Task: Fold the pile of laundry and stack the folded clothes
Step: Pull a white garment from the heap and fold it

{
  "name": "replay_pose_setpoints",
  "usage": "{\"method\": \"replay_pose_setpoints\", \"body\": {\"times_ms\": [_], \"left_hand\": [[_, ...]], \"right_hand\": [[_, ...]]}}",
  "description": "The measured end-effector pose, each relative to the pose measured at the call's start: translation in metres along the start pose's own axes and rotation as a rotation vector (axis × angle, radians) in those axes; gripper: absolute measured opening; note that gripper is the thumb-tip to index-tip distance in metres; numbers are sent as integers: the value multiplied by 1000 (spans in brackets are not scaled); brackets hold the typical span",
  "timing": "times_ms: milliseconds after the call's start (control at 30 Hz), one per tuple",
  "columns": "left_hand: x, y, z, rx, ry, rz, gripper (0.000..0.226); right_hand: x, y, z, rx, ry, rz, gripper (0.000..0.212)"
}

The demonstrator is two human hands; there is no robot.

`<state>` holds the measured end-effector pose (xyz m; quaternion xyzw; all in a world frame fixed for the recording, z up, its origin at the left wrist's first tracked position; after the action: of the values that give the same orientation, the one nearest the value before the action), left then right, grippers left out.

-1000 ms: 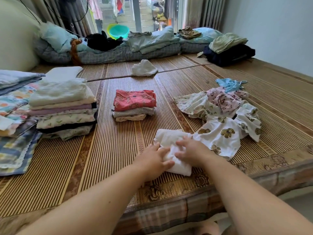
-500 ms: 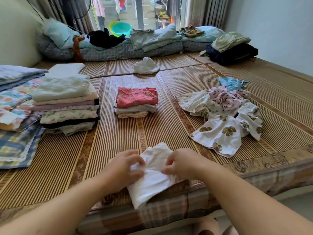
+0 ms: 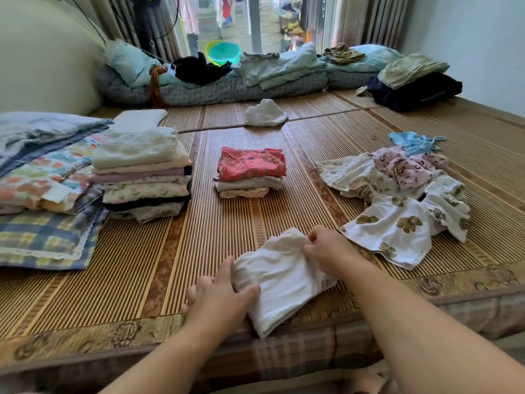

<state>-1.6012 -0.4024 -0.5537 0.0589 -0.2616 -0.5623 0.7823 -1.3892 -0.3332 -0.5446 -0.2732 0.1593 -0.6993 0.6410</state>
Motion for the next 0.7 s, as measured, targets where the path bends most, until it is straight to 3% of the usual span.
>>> {"method": "replay_pose_setpoints", "body": {"times_ms": [133, 267, 400, 467, 533, 567, 700], "left_hand": [[1, 9, 1, 134, -104, -47, 84], [0, 20, -2, 256, -106, -78, 94], [-7, 19, -7, 827, -230, -64, 89], [-13, 22, -7, 1000, -300, -43, 76], [-17, 27, -5, 854, -307, -57, 60], [-19, 30, -3, 749, -297, -67, 55], [-39, 36, 8, 541, -322, -148, 60]], "right_hand": [[0, -3, -10, -66, -118, -95, 48], [2, -4, -15, -83, -177, -130, 31], [4, 2, -7, -214, -58, -88, 21], [7, 8, -1, -295, -41, -75, 44], [13, 13, 2, -276, -122, -12, 78], [15, 14, 3, -267, -177, 25, 81], [15, 16, 6, -347, -272, -6, 68]]}}
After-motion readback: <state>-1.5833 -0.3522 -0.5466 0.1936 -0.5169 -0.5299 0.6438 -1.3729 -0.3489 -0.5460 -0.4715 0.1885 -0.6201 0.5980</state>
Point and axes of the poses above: each hand's wrist, its own x-axis away from the middle knuckle, its own z-axis out of the back of the hand, y = z × x, the point moved 2 cm from there along -x, towards the middle knuckle, and after that the axes turned 4 degrees about z, right-handed, at the moved point
